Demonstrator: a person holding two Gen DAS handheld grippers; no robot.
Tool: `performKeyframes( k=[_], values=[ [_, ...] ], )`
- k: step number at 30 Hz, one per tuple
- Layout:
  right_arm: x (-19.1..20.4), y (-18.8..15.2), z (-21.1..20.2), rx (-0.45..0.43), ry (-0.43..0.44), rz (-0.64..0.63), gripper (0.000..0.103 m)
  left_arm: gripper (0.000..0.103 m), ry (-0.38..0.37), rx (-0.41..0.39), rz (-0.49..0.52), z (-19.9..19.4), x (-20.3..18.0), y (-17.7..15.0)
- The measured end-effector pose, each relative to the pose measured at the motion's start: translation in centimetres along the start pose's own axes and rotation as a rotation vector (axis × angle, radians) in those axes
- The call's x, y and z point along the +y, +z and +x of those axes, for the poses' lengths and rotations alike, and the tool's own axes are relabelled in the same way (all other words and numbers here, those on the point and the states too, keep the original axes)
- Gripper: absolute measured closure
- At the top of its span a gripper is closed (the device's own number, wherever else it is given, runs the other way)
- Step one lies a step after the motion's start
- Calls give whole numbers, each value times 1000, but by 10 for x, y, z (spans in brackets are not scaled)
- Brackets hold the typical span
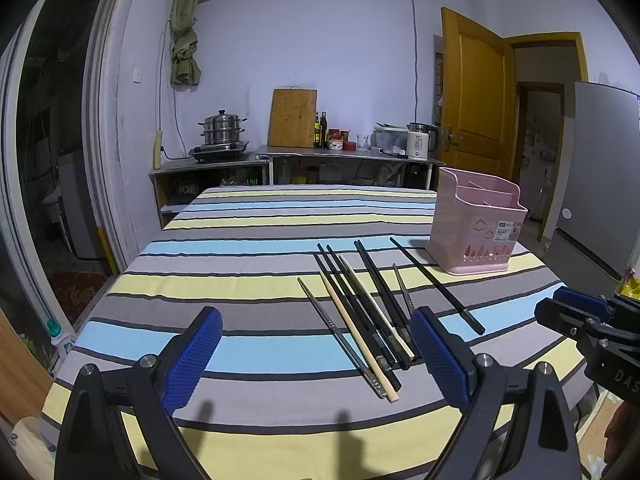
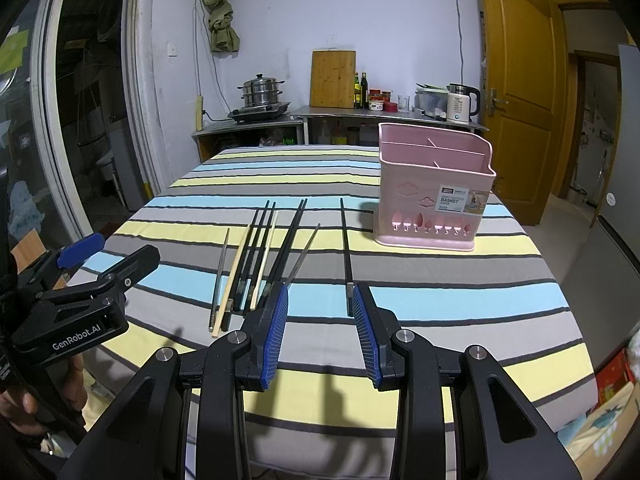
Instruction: Organize utensils
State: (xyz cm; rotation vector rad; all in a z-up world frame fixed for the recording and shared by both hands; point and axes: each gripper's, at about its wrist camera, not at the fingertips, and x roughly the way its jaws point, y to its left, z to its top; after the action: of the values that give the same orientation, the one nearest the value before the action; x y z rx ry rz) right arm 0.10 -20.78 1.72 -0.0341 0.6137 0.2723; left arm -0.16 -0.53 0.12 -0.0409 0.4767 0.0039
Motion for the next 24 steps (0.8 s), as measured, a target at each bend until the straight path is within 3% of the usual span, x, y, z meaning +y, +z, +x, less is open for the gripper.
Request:
performKeyframes(
  k=[24],
  values=[
    [-1,0,-1,-1,2,2,68,7,-6,-3,7,-2,2,-1]
  ],
)
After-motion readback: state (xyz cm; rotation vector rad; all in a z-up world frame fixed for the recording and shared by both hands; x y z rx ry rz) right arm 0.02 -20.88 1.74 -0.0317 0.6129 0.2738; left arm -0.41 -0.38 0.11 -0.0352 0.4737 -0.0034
